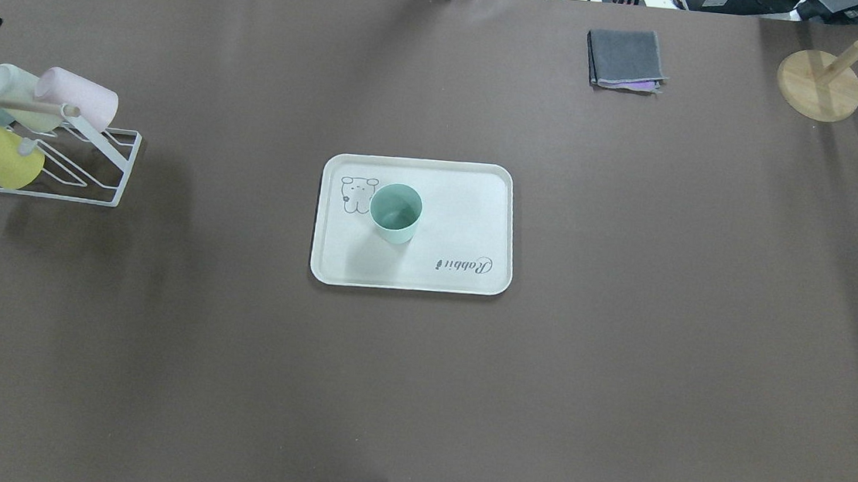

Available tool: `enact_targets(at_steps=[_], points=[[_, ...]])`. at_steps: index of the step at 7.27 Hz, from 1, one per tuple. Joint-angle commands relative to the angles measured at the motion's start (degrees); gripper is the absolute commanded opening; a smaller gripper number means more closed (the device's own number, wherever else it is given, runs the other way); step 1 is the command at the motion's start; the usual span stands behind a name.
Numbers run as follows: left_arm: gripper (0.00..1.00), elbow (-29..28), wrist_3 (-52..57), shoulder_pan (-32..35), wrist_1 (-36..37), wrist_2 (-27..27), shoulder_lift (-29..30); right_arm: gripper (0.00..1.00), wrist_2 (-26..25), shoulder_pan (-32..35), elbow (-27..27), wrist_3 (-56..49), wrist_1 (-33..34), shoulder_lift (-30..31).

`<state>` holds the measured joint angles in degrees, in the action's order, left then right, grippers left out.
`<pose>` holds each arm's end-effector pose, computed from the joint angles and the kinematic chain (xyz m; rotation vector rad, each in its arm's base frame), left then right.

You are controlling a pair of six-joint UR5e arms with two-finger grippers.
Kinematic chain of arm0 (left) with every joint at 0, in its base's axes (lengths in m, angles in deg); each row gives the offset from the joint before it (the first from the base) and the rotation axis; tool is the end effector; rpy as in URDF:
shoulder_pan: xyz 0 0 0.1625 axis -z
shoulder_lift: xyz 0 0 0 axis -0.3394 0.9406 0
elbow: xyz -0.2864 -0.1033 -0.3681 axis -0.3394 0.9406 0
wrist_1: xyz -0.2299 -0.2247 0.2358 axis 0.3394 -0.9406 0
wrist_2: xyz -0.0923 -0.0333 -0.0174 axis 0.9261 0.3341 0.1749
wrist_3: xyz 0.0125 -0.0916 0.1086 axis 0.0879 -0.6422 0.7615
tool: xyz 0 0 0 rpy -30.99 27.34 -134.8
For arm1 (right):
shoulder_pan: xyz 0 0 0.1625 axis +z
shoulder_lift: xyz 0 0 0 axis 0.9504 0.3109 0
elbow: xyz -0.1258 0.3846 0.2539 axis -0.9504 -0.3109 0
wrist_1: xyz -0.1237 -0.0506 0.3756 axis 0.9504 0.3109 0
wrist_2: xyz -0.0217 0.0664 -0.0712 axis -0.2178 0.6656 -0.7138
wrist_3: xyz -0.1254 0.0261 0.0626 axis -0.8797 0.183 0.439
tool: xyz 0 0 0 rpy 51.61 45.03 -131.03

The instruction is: Pick up and place green cup on tray

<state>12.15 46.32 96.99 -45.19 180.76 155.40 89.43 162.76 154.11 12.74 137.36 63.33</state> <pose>0.0917 -0.5884 0.5190 0.2070 0.7599 0.1160 0.0515 -0.4274 0.7563 -0.0015 -0.6677 -0.0095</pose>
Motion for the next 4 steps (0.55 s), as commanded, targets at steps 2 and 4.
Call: enact_targets(at_steps=[2, 4], points=[[0.99, -6.63, 3.12, 6.78, 3.8, 7.59, -12.41, 1.0, 0.95, 0.0, 0.0, 0.22, 0.01, 0.29], [0.99, -7.02, 11.62, 8.62, 3.88, 8.51, -12.1, 1.0, 3.49, 0.0, 0.17, 0.22, 0.01, 0.37]])
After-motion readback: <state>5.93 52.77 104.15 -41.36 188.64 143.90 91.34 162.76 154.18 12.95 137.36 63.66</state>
